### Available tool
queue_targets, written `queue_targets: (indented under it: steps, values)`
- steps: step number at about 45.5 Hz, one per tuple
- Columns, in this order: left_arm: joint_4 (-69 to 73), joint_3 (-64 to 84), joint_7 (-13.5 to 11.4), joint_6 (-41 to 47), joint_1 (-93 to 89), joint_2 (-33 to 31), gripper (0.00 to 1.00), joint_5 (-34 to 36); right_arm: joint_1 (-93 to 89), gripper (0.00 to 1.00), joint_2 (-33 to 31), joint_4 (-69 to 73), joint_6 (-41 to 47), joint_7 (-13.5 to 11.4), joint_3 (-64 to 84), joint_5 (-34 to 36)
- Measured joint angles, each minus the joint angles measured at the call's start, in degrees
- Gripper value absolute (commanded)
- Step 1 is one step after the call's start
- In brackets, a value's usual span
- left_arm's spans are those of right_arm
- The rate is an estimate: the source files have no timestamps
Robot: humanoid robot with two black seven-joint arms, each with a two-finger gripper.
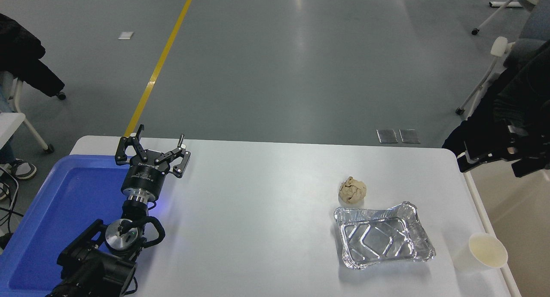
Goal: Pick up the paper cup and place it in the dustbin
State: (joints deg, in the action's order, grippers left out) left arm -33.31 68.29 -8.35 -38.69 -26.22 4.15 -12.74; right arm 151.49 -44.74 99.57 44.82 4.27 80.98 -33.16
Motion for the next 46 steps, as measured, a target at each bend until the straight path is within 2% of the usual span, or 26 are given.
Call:
queue_targets:
  steps: [7,13,26,35,46]
  values:
    - [0.0,0.0,0.0,0.0,0.0,0.0,0.99,0.0,-4.4,1.0,-5.7,-2.4,0.1,0.0,-0.5,-8.0]
    - [0.0,0.0,0.0,0.0,0.0,0.0,0.99,0.0,-10.2,1.0,-10.3,-5.9,0.1,-0.1,-2.3,-12.1]
    - [0.0,0.0,0.0,0.0,0.0,0.0,0.99,0.0,-32.3,1.0,-18.5,-14.7,-1.9,0.1,-16.0,-22.9]
    - [0.0,0.0,0.0,0.0,0.0,0.0,0.99,0.0,-48.8,1.0,-20.3,-20.5,-6.4,0.3,-27.8,-28.2]
    - [0.0,0.0,0.0,0.0,0.0,0.0,0.99,0.0,-63.4,1.0,-19.0,-25.5,-11.0,0.9,-38.1,-32.5]
